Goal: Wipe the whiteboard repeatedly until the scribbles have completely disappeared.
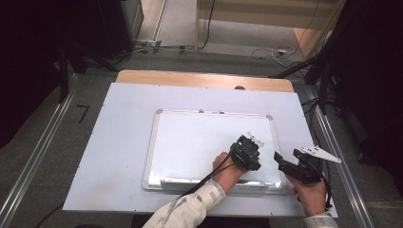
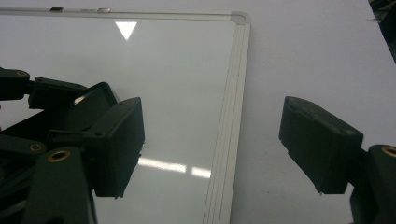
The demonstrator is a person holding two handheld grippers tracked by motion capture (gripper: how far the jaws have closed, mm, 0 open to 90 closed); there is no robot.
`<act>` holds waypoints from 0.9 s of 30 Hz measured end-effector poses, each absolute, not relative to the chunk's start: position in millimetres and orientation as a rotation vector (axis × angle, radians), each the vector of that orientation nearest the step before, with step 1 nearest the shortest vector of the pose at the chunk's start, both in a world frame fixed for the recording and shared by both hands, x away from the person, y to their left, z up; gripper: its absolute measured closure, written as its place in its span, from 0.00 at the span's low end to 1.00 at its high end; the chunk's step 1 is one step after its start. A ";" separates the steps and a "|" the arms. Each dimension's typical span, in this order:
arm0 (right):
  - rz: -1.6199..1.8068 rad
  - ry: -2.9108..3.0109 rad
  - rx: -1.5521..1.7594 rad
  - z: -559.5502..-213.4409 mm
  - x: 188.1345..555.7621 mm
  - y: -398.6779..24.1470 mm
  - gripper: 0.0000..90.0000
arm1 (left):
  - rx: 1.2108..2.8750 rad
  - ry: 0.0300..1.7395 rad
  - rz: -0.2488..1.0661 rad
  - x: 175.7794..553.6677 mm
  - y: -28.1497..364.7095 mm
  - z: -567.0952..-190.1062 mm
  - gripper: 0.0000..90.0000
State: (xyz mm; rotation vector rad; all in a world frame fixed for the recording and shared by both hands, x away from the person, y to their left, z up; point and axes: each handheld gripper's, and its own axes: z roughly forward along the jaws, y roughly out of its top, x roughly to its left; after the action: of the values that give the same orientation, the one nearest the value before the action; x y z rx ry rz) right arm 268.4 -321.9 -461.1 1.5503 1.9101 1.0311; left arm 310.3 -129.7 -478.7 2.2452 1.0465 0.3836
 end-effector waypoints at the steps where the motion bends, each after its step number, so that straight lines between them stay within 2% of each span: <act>1: 1.031 1.910 1.552 -461.1 268.4 -322.0 0.23 | 2.247 1.045 0.385 310.6 -130.8 -478.6 0.45; 27: 1.028 1.899 1.562 -461.4 266.6 -327.3 0.24 | 2.267 1.011 0.364 309.1 -115.7 -479.3 0.45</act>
State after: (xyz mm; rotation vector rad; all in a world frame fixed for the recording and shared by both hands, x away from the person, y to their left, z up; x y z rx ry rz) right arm 266.6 -327.3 -461.4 1.5616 1.8991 1.0282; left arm 309.1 -115.7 -479.3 2.2672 1.0106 0.3639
